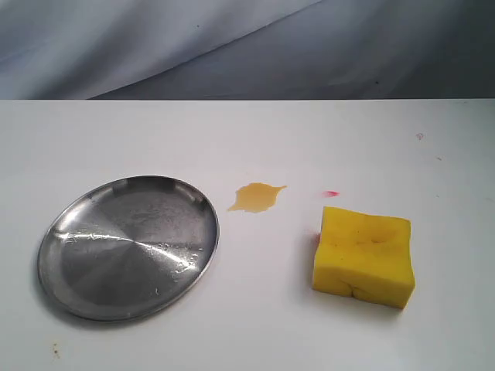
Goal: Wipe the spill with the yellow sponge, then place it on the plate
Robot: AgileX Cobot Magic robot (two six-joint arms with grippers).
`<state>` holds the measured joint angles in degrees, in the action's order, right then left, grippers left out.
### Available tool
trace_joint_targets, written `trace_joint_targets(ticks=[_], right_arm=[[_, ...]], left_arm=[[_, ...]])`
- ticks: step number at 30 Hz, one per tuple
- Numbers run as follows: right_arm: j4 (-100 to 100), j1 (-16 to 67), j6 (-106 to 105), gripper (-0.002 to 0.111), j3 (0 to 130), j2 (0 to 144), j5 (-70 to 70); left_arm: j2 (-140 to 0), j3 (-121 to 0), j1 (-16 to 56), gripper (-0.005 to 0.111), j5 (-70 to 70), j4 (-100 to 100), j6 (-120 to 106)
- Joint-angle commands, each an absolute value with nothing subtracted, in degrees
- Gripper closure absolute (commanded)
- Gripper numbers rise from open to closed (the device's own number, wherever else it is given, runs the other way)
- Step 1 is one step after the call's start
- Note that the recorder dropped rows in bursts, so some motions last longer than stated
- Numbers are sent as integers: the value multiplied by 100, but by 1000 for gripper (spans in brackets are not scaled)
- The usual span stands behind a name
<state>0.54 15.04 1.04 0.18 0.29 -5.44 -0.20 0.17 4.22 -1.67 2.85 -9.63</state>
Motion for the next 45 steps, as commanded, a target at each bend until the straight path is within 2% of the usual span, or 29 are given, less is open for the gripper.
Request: trace_joint_targets(ticks=[1, 9, 13, 21, 27, 36, 45], right_arm=[[0, 1463, 44, 108, 0, 0, -533], [0, 1463, 67, 108, 0, 0, -360], [972, 1474, 447, 108, 0, 0, 234], [1418, 1483, 477, 108, 335, 9, -456], [1898, 1483, 515, 108, 896, 643, -564], [2253, 1483, 32, 108, 2279, 2224, -1973], [2564, 1483, -552, 108, 4011, 4529, -4908]], left_arm=[[0, 0, 397, 107, -133, 242, -912], [0, 0, 397, 107, -133, 242, -912], [0, 0, 397, 107, -133, 242, -912], [0, 0, 397, 107, -133, 242, -912], [0, 0, 397, 107, -133, 242, -912], [0, 0, 397, 107, -133, 242, -912], [0, 0, 397, 107, -133, 242, -912]])
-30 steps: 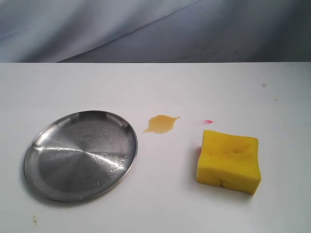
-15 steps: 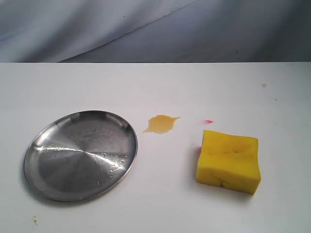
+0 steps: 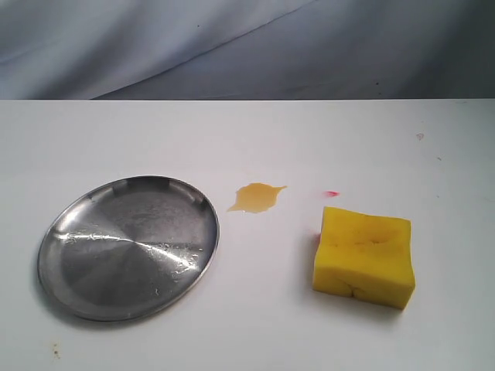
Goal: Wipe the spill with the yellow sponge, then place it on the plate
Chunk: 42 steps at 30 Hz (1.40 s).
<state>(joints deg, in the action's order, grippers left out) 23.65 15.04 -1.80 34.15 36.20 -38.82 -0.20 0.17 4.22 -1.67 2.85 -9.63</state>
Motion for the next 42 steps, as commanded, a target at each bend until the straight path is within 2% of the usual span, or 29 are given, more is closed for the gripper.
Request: trace_joint_targets(ticks=[1, 10, 12, 16, 20, 22, 24, 34, 36, 38, 40, 42], right_arm=[[2575, 1483, -608, 108, 4131, 4754, -5036], [2553, 1487, -1188, 108, 4627, 6732, -5192], [2553, 1487, -1349, 104, 4681, 7104, -5166], [2552, 1487, -1491, 81, 4681, 7652, -5023], [2432, 1487, -1491, 46, 4681, 8105, -4752], [2432, 1487, -1491, 37, 4681, 8299, -4538], [2443, 1487, -1491, 33, 4681, 8474, -4283], [2493, 1487, -1491, 33, 4681, 9755, -3031], [2515, 1487, -1477, 37, 4681, 10019, -2897], [2515, 1487, -1477, 47, 4681, 10198, -2825], [2515, 1487, -1449, 62, 4681, 10367, -2763], [2610, 1487, -1409, 83, 4681, 10422, -2763]], left_arm=[[0, 0, 397, 107, -133, 242, -912], [0, 0, 397, 107, -133, 242, -912], [0, 0, 397, 107, -133, 242, -912], [0, 0, 397, 107, -133, 242, -912], [0, 0, 397, 107, -133, 242, -912], [0, 0, 397, 107, -133, 242, -912], [0, 0, 397, 107, -133, 242, -912], [0, 0, 397, 107, -133, 242, -912], [0, 0, 397, 107, -133, 242, -912], [0, 0, 397, 107, -133, 242, -912], [0, 0, 397, 107, -133, 242, -912], [0, 0, 397, 107, -133, 242, -912]])
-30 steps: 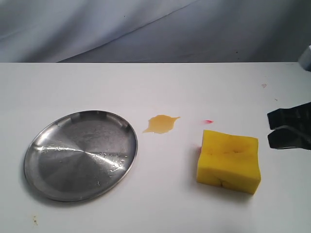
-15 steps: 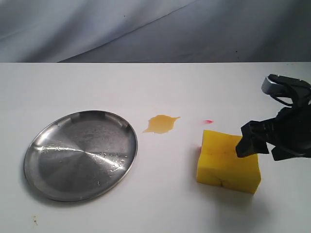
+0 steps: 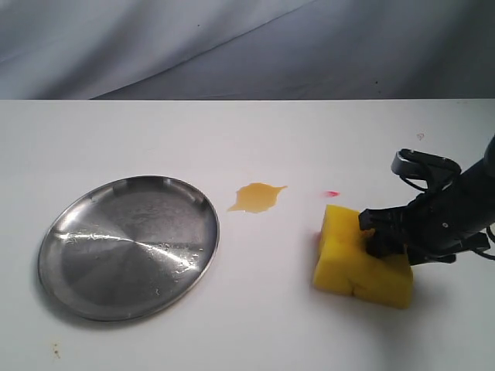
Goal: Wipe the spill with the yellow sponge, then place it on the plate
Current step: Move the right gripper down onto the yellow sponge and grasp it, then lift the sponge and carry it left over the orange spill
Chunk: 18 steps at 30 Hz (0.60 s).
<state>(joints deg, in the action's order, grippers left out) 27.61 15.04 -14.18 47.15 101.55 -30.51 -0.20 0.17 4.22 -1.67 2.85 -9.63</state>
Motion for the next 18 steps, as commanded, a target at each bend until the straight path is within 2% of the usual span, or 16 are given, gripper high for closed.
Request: trace_joint_targets(ticks=[1, 3, 10, 18], right_arm=[[2612, 1487, -1420, 93, 4718, 10422, -2776], [2590, 1487, -1516, 108, 4905, 10407, -2898], [2474, 1839, -1380, 108, 6117, 10429, -3567], [2273, 2576, -594, 108, 8536, 11412, -3920]], left_arm=[[0, 0, 397, 107, -133, 242, -912], [0, 0, 397, 107, -133, 242, -912], [0, 0, 397, 107, -133, 242, -912], [0, 0, 397, 107, -133, 242, -912]])
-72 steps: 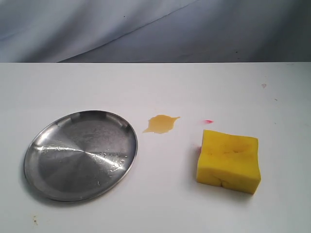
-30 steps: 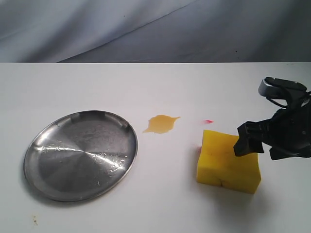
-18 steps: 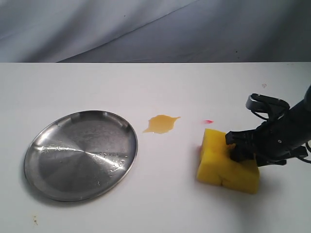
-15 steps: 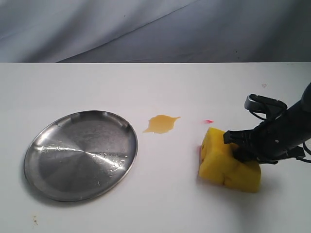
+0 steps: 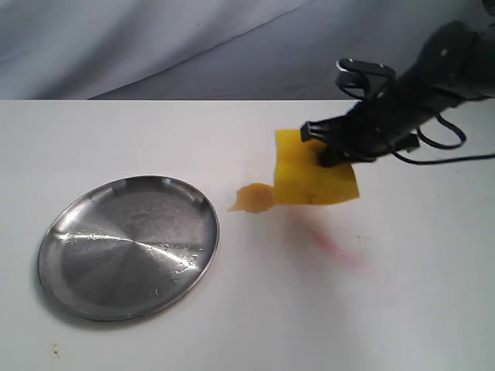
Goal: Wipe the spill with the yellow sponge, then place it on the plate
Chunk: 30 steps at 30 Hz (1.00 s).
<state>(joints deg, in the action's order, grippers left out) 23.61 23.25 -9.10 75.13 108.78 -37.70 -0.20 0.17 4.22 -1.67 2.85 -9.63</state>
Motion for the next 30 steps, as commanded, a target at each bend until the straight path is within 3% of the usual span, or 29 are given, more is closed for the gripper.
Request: trace_joint_targets(ticks=[1, 13, 30], right_arm=[[2273, 2633, -499, 108, 8851, 11617, -3945], [1991, 3072, 177, 108, 11631, 13684, -5295], [408, 3400, 137, 108, 11707, 13758, -6817]], left_arm=[[0, 0, 397, 107, -133, 242, -912], [0, 0, 397, 107, -133, 242, -912], [0, 0, 397, 107, -133, 242, -912]])
